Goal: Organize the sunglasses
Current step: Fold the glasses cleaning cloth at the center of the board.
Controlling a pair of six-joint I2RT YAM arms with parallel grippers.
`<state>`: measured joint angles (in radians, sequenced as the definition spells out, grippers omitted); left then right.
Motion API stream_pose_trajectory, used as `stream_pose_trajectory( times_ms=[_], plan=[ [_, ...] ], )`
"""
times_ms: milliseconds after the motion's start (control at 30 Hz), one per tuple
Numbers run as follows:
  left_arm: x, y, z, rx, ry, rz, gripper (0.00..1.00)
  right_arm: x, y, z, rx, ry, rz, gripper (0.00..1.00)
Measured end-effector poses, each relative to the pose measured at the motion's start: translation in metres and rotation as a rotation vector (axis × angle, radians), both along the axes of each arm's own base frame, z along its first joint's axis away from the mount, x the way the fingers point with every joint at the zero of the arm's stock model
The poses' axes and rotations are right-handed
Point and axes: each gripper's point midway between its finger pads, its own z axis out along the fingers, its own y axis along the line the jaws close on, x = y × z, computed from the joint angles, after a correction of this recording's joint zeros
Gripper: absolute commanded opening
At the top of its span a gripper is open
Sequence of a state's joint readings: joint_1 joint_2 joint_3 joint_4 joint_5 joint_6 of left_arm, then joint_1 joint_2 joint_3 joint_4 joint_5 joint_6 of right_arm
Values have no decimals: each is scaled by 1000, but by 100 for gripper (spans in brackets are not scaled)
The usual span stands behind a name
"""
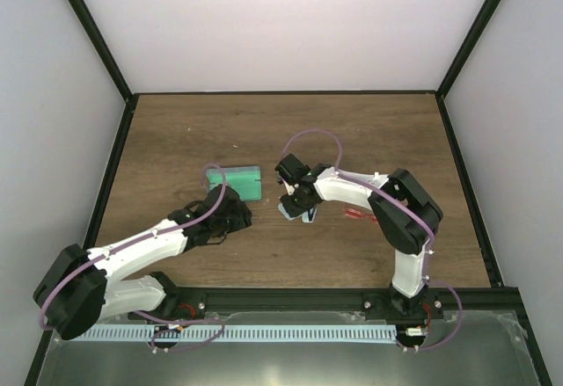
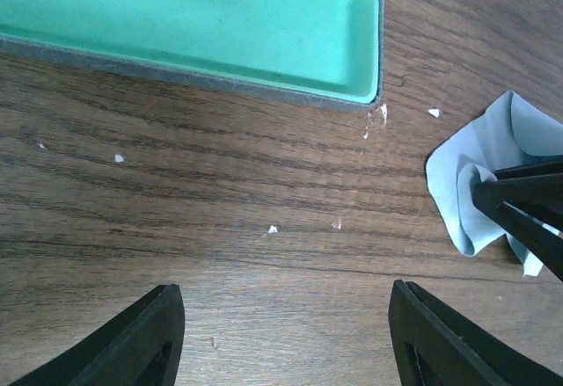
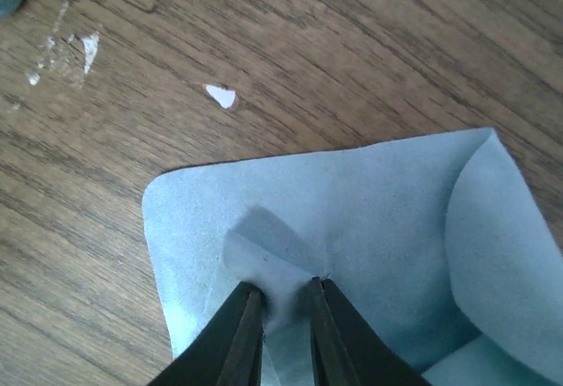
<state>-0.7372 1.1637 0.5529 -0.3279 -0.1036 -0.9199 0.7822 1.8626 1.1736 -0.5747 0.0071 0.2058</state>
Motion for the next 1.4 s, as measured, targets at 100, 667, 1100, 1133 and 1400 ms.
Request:
stream_pose_trajectory(
  times_ms=[100,667,1100,1133,1400],
  plan=[
    [0,0,0,-1,-1,0,66,2,1,0,-3,-6,-2,3],
    [0,-1,1,-5,-2,-2,66,-3,-1,27,42,-43,-22,1],
    [0,-3,-4,-9,3,-7,66,-72,-4,15,-7,54,51,1],
    [0,-3,-5,-10,4,-8,66,-75,-4,17,-4,55,51,1],
    [0,-7,-11,-12,20,-20,66,-90,-17,16,-25,79,48,1]
  ],
)
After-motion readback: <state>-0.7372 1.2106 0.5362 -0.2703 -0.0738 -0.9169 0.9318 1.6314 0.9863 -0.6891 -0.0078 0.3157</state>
